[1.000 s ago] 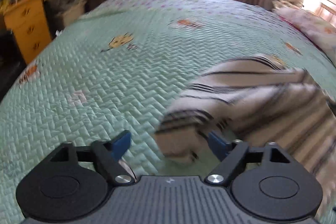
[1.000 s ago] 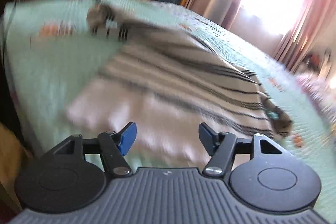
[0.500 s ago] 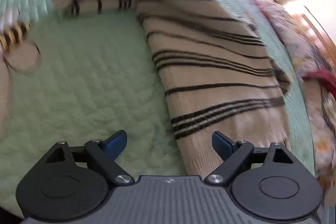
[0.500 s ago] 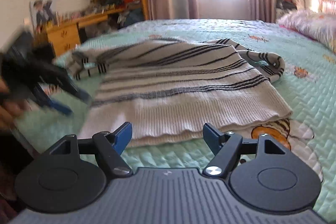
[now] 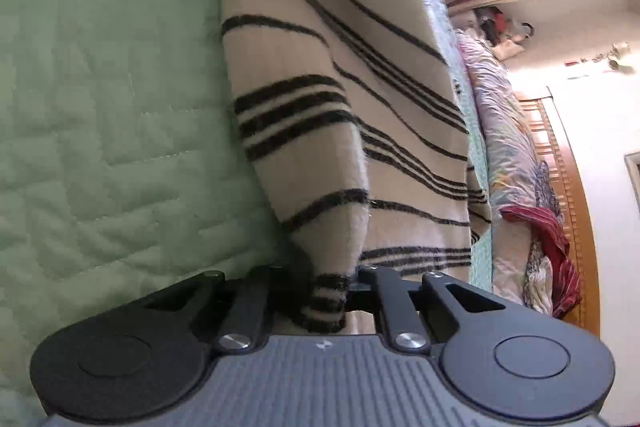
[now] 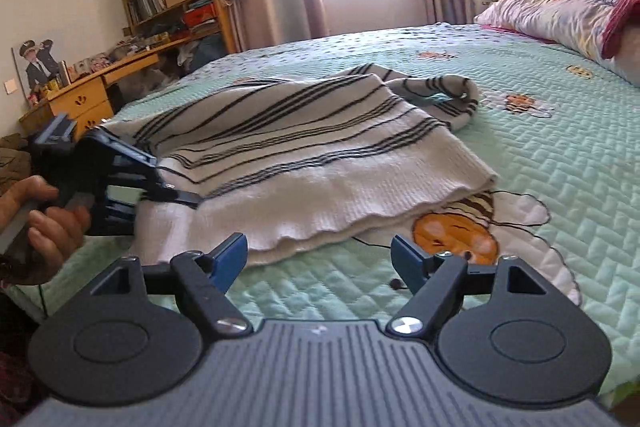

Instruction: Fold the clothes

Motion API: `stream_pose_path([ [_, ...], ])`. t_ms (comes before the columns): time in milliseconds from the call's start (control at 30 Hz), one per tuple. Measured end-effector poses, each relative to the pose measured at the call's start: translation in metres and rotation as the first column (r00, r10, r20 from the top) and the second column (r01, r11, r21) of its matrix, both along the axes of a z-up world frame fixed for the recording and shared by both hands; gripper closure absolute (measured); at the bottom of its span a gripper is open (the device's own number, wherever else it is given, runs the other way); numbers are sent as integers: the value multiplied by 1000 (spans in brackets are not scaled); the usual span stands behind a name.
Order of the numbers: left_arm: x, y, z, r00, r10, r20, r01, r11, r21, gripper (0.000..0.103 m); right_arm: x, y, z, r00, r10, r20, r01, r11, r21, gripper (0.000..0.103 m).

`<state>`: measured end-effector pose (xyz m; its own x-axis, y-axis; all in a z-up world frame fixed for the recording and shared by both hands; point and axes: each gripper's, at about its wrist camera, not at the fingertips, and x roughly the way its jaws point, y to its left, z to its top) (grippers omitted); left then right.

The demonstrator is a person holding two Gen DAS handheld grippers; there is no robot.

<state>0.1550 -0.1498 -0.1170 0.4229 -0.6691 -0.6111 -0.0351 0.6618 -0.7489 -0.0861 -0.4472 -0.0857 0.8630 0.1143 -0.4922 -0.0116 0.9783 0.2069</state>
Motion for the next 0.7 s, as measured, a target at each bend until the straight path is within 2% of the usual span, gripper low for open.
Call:
stream_pose_path([
  [67,-11,-4,24,997,-38,73,32,996,78,92,0,-4,0,1000,-21,2,21,1000,-16,23],
  [233,-64,50,96,970,-47,238,54,998,-23,93,-3,-10,7,997,-70,23,71,996,-46,23],
  [300,-86,87,115,956,-29,290,29,1000,4,93,-3,-15,10,997,-71,27,72,997,-40,22],
  [367,-91,107,116,965,-58,254,19,988,153,92,-1,-20,10,997,-72,26,73,997,-29,18],
  [433,-88,115,99,986,-88,145,48,964,261,91,13,-23,4,999,-52,-13,52,998,30,15],
  [467,-89,119,89,991,-81,103,50,959,280,89,19,-24,1,999,-40,-30,42,997,58,15],
  [567,-91,124,74,996,-73,58,55,962,266,84,38,-17,-7,998,4,-61,3,994,112,15],
  [633,-90,118,78,995,-67,74,45,961,271,77,49,-14,-13,996,22,-88,-8,987,157,15],
  [700,-96,132,87,993,-52,110,16,953,302,73,59,-10,-20,991,46,-125,-26,987,160,15],
])
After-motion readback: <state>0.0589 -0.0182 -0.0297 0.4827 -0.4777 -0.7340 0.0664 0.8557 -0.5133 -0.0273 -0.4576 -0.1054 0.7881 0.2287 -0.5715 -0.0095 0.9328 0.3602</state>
